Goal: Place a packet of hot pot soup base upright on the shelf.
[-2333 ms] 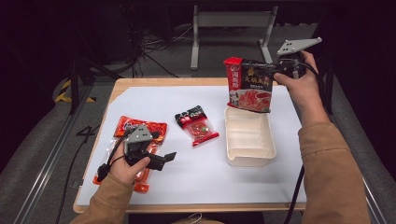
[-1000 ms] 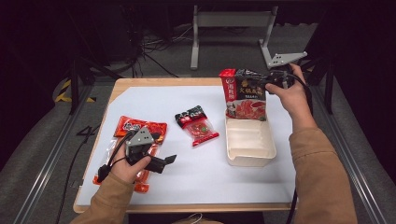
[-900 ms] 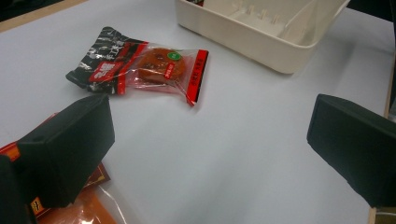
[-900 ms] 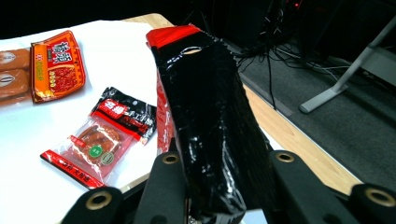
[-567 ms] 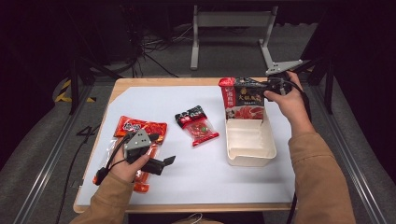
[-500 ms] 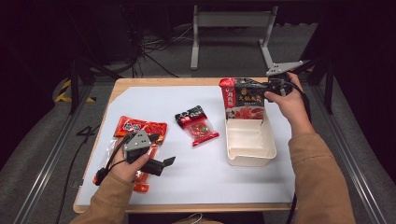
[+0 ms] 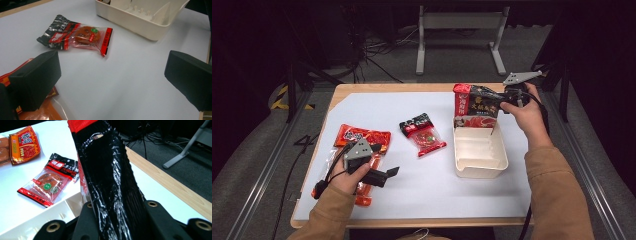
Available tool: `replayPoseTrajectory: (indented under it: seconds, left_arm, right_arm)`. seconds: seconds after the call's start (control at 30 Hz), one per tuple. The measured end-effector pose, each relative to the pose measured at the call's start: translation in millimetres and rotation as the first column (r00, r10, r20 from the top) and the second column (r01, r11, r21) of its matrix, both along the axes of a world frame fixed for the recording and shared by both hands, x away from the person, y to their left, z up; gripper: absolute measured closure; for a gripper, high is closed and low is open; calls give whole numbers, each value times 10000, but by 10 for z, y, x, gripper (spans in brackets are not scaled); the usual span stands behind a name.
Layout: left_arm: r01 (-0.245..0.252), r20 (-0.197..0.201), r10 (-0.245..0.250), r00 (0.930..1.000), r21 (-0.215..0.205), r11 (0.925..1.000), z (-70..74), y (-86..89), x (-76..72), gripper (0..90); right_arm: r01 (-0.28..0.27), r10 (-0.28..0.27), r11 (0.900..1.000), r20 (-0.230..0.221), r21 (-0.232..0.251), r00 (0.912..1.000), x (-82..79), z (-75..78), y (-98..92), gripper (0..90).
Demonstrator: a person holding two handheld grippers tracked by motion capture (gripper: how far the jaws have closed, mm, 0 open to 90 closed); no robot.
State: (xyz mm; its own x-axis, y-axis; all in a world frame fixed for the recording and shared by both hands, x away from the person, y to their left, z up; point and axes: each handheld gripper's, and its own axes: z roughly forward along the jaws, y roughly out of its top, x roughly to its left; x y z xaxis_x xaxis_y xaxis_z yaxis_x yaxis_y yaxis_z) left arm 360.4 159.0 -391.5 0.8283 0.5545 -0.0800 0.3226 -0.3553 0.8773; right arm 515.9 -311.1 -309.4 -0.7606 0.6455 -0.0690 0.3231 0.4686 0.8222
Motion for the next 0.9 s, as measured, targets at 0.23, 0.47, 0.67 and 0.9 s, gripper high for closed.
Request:
replayPoseTrajectory:
  seconds: [0.23,0.47,0.67,0.9]
  left_arm:
    - [-232,-666,228,9975,-50,9997,1,-5,1,9]
    - [-675,-1069,598,9925,-698,9953,13,-31,38,10]
    - [-857,-906,793,9927,-687,9940,61,7,40,24]
    - [-882,-621,824,9947,-965,9914,174,133,57,68]
  right_arm:
    - [34,-33,9999,-25,162,10000,-6,-35,-41,770]
    - [138,-139,9999,32,64,9999,-32,-22,-17,739]
    - [394,-397,9983,47,428,9992,-67,-1,-25,623]
    - [787,-810,9938,257,790,9964,-165,70,-67,458]
